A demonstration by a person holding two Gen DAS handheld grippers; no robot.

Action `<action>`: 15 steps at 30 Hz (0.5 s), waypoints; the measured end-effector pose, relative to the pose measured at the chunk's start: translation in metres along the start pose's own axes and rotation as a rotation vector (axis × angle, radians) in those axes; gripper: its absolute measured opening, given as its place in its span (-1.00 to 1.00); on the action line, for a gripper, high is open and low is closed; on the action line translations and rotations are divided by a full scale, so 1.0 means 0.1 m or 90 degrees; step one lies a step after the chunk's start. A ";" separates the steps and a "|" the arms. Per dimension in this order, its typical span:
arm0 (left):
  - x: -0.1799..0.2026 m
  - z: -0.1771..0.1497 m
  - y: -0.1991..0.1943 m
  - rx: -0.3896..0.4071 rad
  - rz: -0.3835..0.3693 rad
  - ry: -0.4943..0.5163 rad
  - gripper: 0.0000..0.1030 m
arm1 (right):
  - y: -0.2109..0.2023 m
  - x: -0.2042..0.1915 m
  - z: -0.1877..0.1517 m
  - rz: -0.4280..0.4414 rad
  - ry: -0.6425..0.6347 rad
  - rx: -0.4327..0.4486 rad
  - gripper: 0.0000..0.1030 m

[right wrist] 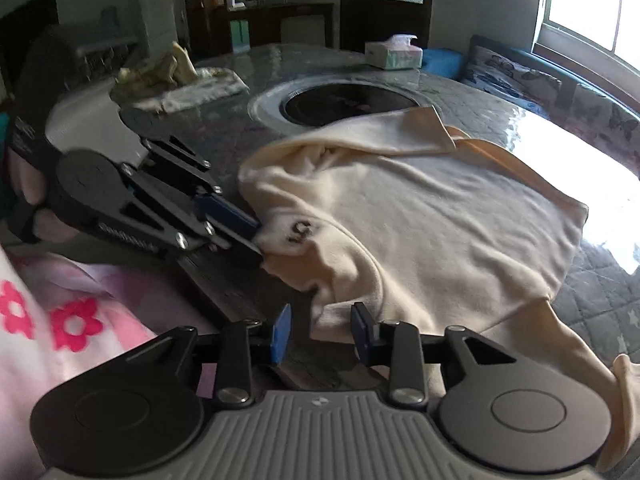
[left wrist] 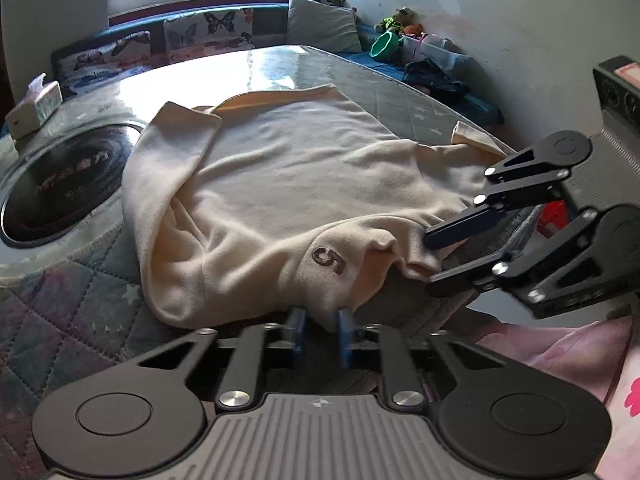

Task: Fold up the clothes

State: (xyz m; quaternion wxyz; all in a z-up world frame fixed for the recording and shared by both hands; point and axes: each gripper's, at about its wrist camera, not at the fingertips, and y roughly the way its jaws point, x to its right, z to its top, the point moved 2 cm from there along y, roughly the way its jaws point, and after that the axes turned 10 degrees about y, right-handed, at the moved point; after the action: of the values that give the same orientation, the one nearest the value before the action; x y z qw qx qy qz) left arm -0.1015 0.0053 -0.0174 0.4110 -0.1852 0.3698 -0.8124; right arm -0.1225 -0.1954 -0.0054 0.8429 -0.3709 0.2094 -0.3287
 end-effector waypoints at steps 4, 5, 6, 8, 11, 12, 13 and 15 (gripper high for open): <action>0.01 0.01 -0.04 0.012 -0.004 0.010 -0.86 | 0.03 -0.04 -0.05 -0.011 -0.022 -0.006 -0.80; 0.02 0.02 -0.06 0.017 -0.007 0.014 -0.87 | 0.02 -0.04 -0.05 -0.009 -0.023 -0.003 -0.94; 0.02 0.03 -0.08 0.021 -0.011 0.018 -0.88 | -0.01 -0.03 -0.05 -0.006 -0.021 0.000 -0.94; 0.02 0.03 -0.14 0.030 -0.017 0.028 -0.89 | -0.09 0.01 -0.02 0.011 -0.013 0.004 -0.95; 0.01 0.03 -0.22 0.032 -0.031 0.039 -0.90 | -0.22 0.06 0.01 0.034 -0.011 0.001 -0.95; 0.01 0.02 -0.24 0.030 -0.035 0.047 -0.90 | -0.24 0.07 0.01 0.037 -0.015 -0.004 -0.95; 0.01 0.00 -0.24 0.025 -0.039 0.053 -0.90 | -0.25 0.07 0.01 0.039 -0.020 -0.010 -0.95; 0.03 -0.03 -0.22 0.010 -0.048 0.064 -0.90 | -0.23 0.08 0.00 0.054 -0.017 -0.026 -0.95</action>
State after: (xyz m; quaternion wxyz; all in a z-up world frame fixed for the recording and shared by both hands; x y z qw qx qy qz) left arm -0.1171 0.0130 -0.0030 0.3624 -0.1551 0.3762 -0.8385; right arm -0.1259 -0.2132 0.0108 0.8511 -0.3829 0.2207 -0.2835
